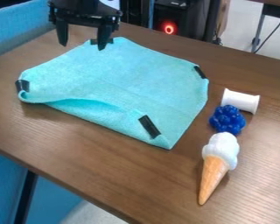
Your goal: Fold the cloth from top left to bottom right
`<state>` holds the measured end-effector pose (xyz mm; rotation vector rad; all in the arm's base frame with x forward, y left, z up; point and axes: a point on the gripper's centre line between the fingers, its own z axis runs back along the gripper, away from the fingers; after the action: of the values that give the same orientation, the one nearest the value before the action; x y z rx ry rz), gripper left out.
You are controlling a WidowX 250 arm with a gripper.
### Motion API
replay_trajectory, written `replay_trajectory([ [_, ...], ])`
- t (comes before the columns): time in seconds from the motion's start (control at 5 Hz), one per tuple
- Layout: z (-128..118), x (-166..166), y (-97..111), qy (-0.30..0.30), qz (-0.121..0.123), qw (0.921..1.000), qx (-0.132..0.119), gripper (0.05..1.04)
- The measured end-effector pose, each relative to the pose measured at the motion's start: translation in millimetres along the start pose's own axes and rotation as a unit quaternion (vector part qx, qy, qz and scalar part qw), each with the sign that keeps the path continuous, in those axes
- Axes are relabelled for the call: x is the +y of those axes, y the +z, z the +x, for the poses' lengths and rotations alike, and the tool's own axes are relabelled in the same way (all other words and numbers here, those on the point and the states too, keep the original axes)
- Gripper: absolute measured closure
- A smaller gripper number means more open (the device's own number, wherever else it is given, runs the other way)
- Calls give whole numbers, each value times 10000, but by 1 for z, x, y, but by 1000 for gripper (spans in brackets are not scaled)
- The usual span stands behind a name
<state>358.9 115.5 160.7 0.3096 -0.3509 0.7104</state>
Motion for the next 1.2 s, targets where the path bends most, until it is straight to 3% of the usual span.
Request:
replay_trajectory([
  [0.2,-6,-3,-13,-71,62,9998,179,83],
  [0.6,25,23,-14,184,-107,9995,233,83],
  [1.0,53,34,-16,-597,-666,9958,-168,83],
  [1.2,61,34,-17,-1674,-679,9822,-517,83],
])
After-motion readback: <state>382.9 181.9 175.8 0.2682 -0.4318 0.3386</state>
